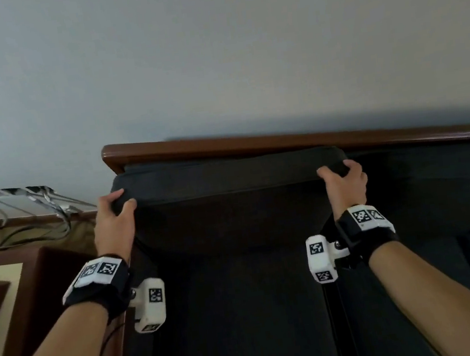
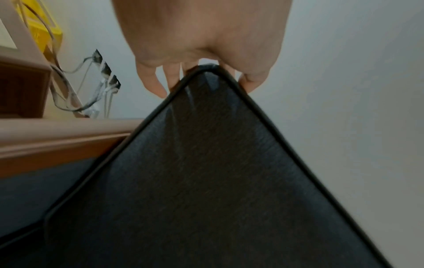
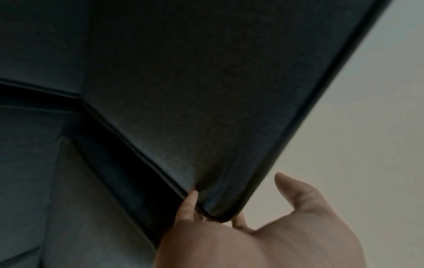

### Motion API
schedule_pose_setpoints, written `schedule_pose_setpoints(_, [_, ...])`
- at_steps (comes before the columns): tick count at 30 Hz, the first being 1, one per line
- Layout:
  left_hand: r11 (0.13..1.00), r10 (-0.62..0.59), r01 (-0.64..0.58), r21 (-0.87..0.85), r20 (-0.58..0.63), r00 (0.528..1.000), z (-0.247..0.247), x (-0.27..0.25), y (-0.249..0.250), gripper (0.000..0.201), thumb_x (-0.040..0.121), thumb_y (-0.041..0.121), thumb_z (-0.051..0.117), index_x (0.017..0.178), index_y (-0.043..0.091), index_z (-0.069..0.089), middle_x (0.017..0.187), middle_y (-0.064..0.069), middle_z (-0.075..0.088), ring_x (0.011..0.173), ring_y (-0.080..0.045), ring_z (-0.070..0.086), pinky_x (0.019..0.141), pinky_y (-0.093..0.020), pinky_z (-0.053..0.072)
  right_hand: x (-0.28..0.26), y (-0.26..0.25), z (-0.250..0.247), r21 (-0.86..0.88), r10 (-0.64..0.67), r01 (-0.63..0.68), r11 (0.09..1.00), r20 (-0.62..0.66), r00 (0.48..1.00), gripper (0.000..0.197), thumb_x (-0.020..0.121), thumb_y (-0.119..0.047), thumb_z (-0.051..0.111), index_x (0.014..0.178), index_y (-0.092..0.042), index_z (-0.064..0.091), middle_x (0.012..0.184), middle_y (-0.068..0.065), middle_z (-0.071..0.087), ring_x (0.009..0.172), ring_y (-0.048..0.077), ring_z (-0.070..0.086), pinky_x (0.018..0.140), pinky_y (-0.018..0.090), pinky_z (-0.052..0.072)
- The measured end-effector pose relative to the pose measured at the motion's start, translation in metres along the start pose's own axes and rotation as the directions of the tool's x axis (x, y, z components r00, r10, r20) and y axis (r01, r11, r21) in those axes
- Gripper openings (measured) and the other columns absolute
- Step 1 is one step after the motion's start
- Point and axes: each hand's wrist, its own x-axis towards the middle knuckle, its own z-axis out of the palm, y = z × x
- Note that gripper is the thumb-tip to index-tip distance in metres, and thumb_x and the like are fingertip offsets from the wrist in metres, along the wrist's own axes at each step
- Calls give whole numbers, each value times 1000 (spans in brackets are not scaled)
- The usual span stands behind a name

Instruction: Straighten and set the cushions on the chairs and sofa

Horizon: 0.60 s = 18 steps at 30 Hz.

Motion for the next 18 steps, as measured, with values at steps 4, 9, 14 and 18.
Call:
schedule_pose_setpoints(4, [999, 20, -22, 46, 39, 999, 35, 5, 28, 38, 88, 42, 58, 125, 38, 49, 137, -4, 54, 124, -32, 50, 104, -45, 36, 13, 23, -22, 49, 46, -45, 998, -24, 999, 64, 87, -32, 69, 144, -25, 43, 150, 8, 42, 132, 31, 45, 98, 32, 35])
schedule_pose_setpoints(9, [1000, 13, -11, -24, 88, 996, 38, 13, 25, 43, 81, 45, 61, 122, 42, 49, 139, -3, 50, 127, -28, 49, 108, -46, 36, 16, 26, -28, 23, -11, 12, 1000, -32, 999, 56, 91, -30, 66, 142, -23, 47, 145, 8, 50, 132, 27, 47, 98, 29, 35])
schedule_pose_setpoints(14, [985, -27, 58, -162, 192, 981, 25, 31, 11, 35, 59, 54, 71, 90, 58, 55, 126, -1, 58, 115, -24, 59, 104, -48, 46, 9, 20, -20, -4, -46, 46, 999, -33, 998, 58, 91, -30, 66, 145, -21, 46, 147, 11, 49, 132, 29, 47, 102, 32, 38])
schedule_pose_setpoints(18, [986, 20, 15, -167, 206, 978, 26, 23, 14, 43, 76, 46, 69, 113, 44, 49, 130, -3, 54, 118, -26, 56, 105, -48, 45, 7, 20, -31, -38, -32, 34, 999, 44, 999, 62, 92, -35, 65, 148, -25, 42, 151, 13, 43, 138, 33, 41, 108, 38, 35])
